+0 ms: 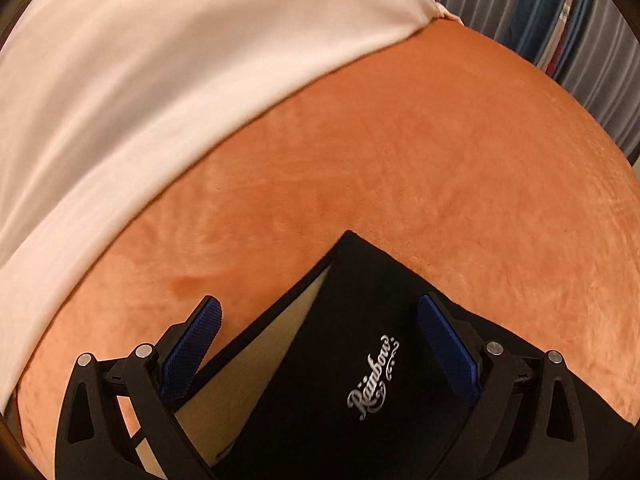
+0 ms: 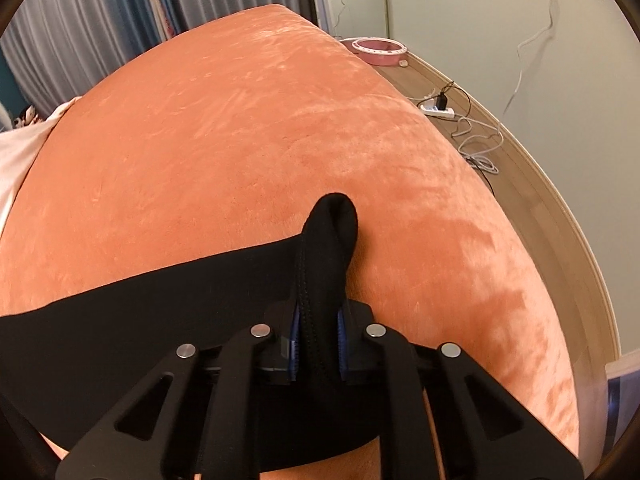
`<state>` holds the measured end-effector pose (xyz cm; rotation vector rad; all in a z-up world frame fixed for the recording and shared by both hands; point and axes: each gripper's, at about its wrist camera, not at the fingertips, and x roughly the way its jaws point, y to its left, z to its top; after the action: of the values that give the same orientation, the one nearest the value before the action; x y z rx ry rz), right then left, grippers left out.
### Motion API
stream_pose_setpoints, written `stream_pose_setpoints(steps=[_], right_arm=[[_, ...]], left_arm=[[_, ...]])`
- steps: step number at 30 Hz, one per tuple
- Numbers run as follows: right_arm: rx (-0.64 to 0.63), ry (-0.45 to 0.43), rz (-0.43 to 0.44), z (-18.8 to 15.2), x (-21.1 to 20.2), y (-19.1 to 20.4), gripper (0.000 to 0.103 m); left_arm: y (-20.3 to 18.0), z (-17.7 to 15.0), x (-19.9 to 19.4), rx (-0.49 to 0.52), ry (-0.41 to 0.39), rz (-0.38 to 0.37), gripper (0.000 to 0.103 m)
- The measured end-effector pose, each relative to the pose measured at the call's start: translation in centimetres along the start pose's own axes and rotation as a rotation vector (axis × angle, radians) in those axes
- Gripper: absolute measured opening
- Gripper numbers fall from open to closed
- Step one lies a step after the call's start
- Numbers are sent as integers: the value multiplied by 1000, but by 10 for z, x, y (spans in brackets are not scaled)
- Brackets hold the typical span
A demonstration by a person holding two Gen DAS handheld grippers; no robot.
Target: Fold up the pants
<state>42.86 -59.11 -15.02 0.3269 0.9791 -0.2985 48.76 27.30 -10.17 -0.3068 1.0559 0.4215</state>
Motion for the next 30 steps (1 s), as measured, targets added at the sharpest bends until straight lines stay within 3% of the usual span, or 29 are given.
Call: stream_pose_setpoints(steps=[2, 3, 5, 7, 9, 13, 18, 23, 27, 30], right_arm=[[5, 2, -6, 0, 0, 1, 13], [6, 3, -10, 0, 1, 2, 13], [3, 2, -22, -1, -1, 3, 14], [7, -2, -23, -2, -3, 4, 14], [10, -15, -21, -4, -8, 5, 14], [9, -63, 0, -7, -32, 5, 13], [14, -155, 84, -10, -91, -2, 13], [-48, -249, 174, -33, -163, -8, 13], [-116, -307, 236, -75, -216, -19, 13], [-172, -311, 239, -111, -235, -30, 13]], left_arm=[[-4, 1, 12, 20, 10, -7, 88], [-6, 1, 16, 26, 15, -19, 73], [-9, 2, 21, 26, 12, -17, 61], [-11, 4, 17, 34, -6, -36, 31], [-11, 6, 10, 43, -13, -69, 20], [1, 8, -22, 39, -76, -142, 12], [30, -3, -87, 29, -148, -289, 12], [72, -44, -169, 84, -221, -415, 12], [107, -97, -214, 130, -239, -448, 12], [125, -127, -218, 142, -222, -435, 12]])
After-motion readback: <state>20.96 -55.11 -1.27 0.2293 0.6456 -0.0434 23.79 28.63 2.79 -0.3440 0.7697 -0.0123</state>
